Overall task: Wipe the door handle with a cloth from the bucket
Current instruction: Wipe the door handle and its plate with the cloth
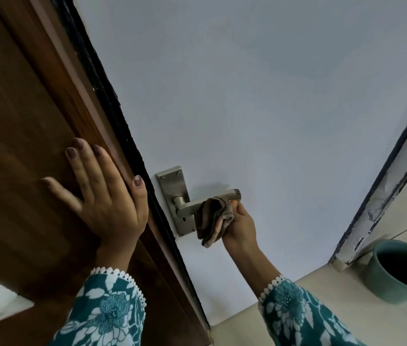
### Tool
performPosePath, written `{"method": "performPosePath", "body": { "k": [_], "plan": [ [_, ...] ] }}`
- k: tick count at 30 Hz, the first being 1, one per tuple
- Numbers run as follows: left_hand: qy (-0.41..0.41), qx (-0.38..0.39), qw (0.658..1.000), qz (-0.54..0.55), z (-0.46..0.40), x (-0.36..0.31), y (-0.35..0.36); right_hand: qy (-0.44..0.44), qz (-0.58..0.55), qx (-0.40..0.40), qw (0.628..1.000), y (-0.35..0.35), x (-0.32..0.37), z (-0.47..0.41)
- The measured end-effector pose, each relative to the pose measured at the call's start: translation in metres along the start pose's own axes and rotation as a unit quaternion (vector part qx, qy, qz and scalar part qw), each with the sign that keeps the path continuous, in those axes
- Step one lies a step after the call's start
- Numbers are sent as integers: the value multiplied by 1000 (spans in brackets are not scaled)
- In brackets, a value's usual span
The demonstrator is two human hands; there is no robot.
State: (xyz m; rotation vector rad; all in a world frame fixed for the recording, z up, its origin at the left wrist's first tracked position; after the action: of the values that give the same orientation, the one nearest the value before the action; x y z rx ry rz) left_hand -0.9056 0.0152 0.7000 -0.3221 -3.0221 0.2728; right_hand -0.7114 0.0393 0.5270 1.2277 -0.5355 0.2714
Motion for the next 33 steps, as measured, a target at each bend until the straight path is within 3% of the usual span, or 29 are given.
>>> {"method": "performPosePath", "body": {
  "k": [8, 12, 16, 19, 26, 30, 31, 33],
  "plan": [
    [1, 8, 1000, 4, 1, 0, 0, 113, -66, 37, 991, 38, -61, 24],
    [4, 11, 1000, 2, 2, 2, 2, 113, -31, 37, 992, 32, -55, 22],
    [20, 22, 1000, 0, 8, 4, 4, 90, -53, -7, 994, 14, -23, 6],
    [38, 34, 998, -26, 16, 4, 6, 81, -66, 2, 995, 9, -9, -1],
    [41, 33, 998, -39, 19, 2, 9, 109, -3, 34, 994, 39, -53, 24],
    [40, 38, 998, -35, 19, 3, 9, 56, 219, 34, 973, 39, -39, 33],
    [42, 39, 998, -33, 19, 4, 9, 36, 305, 42, 951, 36, -31, 33],
    [46, 41, 998, -27, 20, 4, 9, -14, 498, 56, 865, 31, -9, 39]
  ]
}}
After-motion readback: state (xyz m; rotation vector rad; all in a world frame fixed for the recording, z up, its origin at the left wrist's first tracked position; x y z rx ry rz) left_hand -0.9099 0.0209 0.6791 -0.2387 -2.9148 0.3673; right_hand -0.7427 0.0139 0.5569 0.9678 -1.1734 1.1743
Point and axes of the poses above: each hand's wrist, its own z-axis away from the middle knuckle, its own y-axis out of the palm, x = y × z, the point moved 6 cm from there along -z, towards the middle knuckle, and after that the axes turned 2 degrees about x, right-handed, at the moved point
